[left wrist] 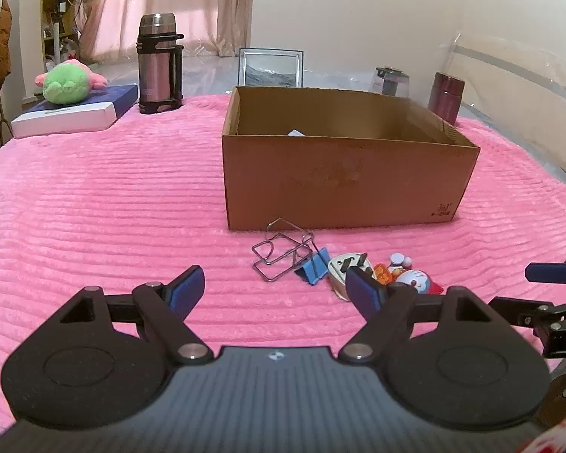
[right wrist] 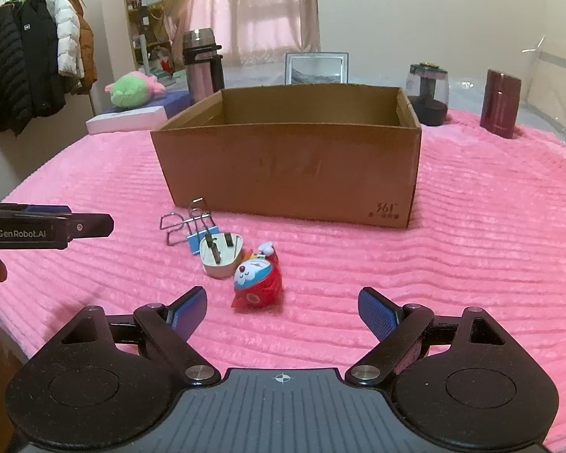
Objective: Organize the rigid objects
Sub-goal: 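Move both tools back toward the plug and Doraemon figure, then grasp the Doraemon figure with the right tool while the left grasps the white plug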
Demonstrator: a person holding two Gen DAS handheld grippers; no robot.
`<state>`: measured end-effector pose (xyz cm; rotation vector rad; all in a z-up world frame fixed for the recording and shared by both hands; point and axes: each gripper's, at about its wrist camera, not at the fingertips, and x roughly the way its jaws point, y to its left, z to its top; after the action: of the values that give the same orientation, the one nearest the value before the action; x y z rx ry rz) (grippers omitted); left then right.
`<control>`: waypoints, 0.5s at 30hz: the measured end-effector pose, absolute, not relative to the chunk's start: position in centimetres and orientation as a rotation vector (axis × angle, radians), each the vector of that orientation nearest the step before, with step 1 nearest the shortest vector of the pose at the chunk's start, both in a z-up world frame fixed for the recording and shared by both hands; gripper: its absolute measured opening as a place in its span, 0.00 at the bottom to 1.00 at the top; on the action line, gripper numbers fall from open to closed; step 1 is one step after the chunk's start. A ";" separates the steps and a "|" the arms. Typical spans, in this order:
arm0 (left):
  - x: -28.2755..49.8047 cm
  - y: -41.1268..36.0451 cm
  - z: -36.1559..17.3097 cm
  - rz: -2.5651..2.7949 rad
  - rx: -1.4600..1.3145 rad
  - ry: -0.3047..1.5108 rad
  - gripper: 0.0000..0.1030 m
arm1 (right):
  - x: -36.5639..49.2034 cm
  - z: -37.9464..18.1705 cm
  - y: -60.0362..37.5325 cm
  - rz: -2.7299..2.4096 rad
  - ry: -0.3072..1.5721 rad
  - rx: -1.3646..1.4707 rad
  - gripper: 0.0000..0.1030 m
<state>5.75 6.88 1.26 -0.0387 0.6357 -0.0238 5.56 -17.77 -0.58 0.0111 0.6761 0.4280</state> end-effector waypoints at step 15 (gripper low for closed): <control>7.1 6.3 -0.7 -0.042 -0.013 0.657 0.76 | 7.0 -2.2 -16.7 0.433 0.691 0.022 0.82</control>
<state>7.08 6.25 -0.67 -0.0133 0.6567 -0.0421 7.04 -16.69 -2.16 0.0224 0.6907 0.4331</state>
